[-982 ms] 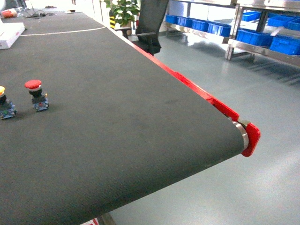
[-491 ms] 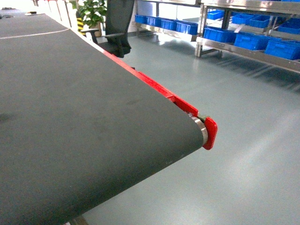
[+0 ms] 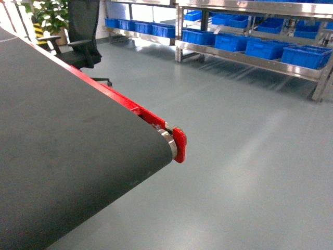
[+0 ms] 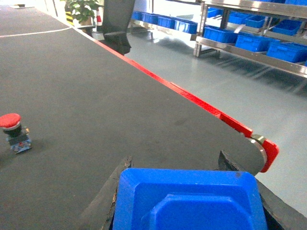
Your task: Pick blue part to blue bin on bottom shelf
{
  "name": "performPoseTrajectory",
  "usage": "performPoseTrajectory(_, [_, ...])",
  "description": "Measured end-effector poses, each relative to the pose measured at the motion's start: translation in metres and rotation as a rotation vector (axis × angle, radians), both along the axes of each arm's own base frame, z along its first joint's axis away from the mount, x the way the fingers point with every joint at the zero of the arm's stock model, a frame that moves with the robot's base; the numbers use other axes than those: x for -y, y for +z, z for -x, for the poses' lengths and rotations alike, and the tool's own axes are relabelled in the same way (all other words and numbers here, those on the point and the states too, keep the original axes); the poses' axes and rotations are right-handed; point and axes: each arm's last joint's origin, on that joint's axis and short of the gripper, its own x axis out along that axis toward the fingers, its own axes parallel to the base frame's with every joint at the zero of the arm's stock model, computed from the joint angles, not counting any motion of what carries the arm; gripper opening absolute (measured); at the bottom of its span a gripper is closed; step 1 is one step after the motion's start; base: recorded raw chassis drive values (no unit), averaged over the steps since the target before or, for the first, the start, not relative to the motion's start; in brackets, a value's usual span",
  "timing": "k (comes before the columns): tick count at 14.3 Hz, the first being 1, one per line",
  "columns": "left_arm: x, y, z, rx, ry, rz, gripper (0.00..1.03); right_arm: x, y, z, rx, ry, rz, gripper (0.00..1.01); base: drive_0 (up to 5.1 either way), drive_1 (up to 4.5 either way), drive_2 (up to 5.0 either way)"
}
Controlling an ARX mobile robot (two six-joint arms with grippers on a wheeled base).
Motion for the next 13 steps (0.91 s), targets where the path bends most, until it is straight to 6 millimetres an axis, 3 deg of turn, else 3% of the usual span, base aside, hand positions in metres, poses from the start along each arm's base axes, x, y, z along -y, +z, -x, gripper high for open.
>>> performPoseTrajectory(13, [0.0000, 0.0000, 0.0000, 0.000, 0.000, 0.000, 0.44, 0.0000, 0.0000, 0.0000, 0.000, 0.000, 0.000, 0.98, -1.5, -1.51, -1.5])
